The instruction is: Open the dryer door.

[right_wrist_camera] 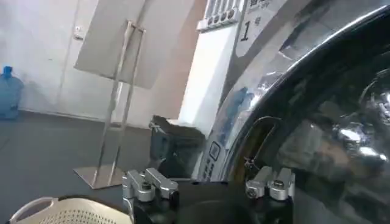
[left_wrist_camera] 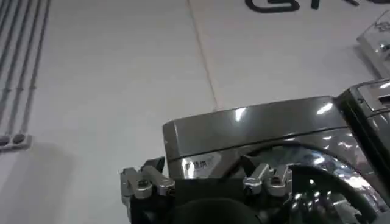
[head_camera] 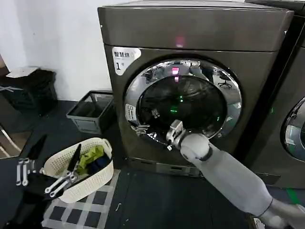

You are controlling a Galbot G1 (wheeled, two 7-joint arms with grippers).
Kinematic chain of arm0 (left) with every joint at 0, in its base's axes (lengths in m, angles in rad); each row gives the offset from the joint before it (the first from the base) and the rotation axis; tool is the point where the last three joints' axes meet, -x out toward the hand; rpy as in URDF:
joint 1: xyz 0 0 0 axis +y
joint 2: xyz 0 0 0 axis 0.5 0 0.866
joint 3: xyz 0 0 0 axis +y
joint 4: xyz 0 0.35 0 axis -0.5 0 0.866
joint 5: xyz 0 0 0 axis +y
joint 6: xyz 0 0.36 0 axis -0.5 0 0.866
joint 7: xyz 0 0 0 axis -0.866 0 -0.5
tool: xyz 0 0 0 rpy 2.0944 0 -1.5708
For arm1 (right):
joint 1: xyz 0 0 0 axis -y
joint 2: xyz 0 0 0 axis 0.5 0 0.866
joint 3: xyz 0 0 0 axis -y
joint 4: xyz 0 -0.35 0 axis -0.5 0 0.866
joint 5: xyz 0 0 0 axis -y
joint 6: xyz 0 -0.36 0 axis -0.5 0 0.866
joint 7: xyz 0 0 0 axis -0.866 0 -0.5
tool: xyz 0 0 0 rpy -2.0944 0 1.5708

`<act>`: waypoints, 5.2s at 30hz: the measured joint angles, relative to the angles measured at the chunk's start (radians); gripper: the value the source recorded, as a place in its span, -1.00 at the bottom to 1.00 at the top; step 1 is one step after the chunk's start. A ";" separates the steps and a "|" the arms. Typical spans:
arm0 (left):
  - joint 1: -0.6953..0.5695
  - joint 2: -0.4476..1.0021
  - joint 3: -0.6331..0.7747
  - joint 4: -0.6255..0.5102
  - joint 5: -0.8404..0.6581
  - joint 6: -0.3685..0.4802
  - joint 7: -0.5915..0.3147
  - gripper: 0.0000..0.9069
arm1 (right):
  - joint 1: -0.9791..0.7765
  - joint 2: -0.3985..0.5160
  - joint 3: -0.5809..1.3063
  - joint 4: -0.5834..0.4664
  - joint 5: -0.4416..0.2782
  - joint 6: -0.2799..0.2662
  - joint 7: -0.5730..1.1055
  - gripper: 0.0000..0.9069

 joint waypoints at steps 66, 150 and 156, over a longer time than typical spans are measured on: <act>-0.357 0.369 0.052 0.356 -0.027 0.222 -0.089 1.00 | -0.092 -0.244 0.013 0.305 0.193 0.065 -0.379 1.00; -1.317 0.294 1.247 0.876 0.018 0.033 0.051 1.00 | -1.757 0.429 2.133 0.439 -0.250 0.435 0.218 1.00; -1.355 0.250 1.316 0.893 0.018 0.029 0.051 1.00 | -1.756 0.440 2.206 0.348 -0.250 0.435 0.223 1.00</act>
